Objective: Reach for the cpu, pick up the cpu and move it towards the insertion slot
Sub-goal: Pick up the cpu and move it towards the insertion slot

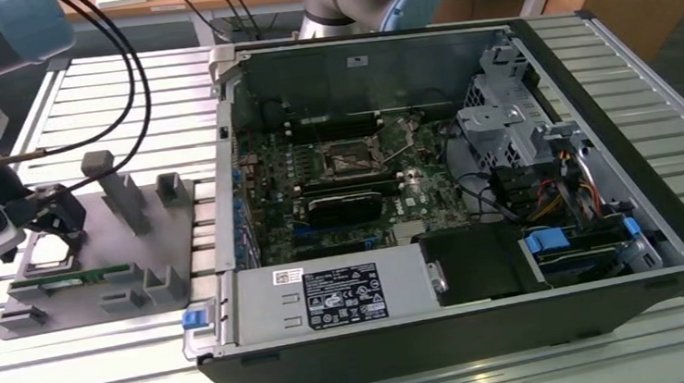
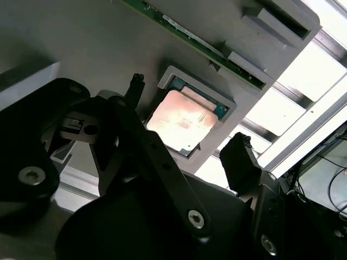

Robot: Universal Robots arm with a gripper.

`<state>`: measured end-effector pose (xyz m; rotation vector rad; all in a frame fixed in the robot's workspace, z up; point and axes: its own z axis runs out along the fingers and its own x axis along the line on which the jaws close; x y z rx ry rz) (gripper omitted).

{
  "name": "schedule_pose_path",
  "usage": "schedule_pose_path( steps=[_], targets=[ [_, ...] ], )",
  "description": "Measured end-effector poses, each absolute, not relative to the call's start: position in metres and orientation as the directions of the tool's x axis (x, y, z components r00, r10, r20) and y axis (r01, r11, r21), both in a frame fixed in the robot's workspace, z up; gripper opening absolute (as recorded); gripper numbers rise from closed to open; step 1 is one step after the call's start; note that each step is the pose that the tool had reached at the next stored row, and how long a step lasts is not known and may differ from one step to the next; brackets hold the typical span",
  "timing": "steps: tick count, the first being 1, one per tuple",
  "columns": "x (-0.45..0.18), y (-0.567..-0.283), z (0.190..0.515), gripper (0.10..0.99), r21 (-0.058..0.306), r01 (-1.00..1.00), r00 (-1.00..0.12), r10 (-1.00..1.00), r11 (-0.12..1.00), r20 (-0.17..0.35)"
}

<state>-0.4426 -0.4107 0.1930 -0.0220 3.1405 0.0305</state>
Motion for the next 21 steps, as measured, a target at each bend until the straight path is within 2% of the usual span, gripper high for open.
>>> schedule_pose_path(
  steps=[11, 12, 18, 19, 21],
  targets=[
    [-0.4441, -0.4059, 0.1854, 0.827, 0.019, -0.013, -1.0, -0.013, 1.0, -0.001],
    [-0.4444, -0.4058, 0.1849, 0.757, 0.019, -0.013, -1.0, -0.013, 1.0, -0.001],
    [-0.4454, -0.404, 0.1836, 0.741, 0.019, -0.013, -1.0, -0.013, 1.0, -0.001],
    [-0.4456, -0.4035, 0.1836, 0.671, 0.019, -0.013, -1.0, -0.013, 1.0, -0.001],
    [-0.4457, -0.4024, 0.1835, 0.671, 0.019, -0.013, -1.0, -0.013, 1.0, -0.001]
  ],
)
